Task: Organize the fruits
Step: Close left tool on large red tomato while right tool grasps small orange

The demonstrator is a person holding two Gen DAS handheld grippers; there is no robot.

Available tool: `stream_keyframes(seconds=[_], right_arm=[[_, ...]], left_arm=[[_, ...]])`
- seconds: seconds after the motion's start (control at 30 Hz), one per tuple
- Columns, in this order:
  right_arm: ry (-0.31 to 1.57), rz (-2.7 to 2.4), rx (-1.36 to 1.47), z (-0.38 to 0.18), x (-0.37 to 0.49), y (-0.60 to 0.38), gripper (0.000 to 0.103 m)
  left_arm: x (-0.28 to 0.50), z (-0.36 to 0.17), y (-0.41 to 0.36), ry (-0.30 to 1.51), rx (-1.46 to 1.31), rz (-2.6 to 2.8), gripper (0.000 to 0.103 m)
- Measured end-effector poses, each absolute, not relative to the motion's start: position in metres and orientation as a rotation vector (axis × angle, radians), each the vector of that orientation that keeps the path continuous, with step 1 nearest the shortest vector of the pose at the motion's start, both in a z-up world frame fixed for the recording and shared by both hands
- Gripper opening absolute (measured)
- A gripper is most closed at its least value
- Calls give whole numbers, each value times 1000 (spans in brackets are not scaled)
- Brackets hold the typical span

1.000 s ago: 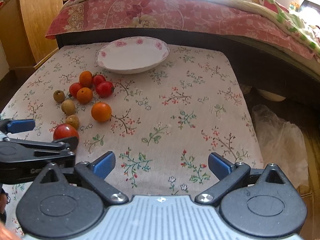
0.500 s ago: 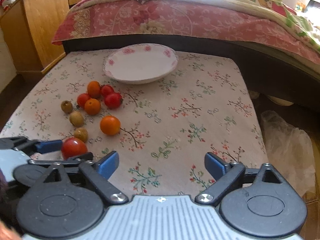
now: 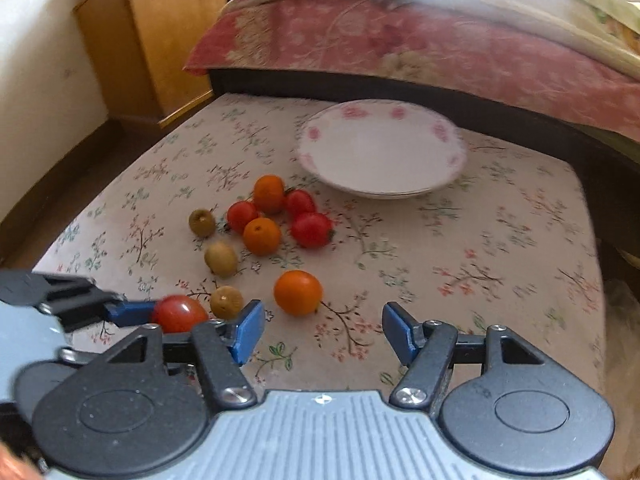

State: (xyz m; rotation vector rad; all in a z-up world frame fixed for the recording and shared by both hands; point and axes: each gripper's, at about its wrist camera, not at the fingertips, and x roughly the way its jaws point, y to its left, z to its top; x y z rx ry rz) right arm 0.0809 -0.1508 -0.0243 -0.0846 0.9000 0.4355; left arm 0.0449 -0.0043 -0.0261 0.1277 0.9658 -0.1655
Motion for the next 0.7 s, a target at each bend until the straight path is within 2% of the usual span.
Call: stream_keyframes(seconds=[0.13,0.27,0.4,0.7], right_arm=[[927,485,-78,-33,92,-144,53],[925,510,-89,-38,100,-138,50],[948,521,-96,-41,107,-132,36],[946,498,-77,-33,106,-138,35]], left_arm=[[51,-26,6,984,108,-163,49],[54,-22,4,977,128,-182,49],[58,-21,2,976,137,-200,49],[67,-11,2,952,128,-210,49]])
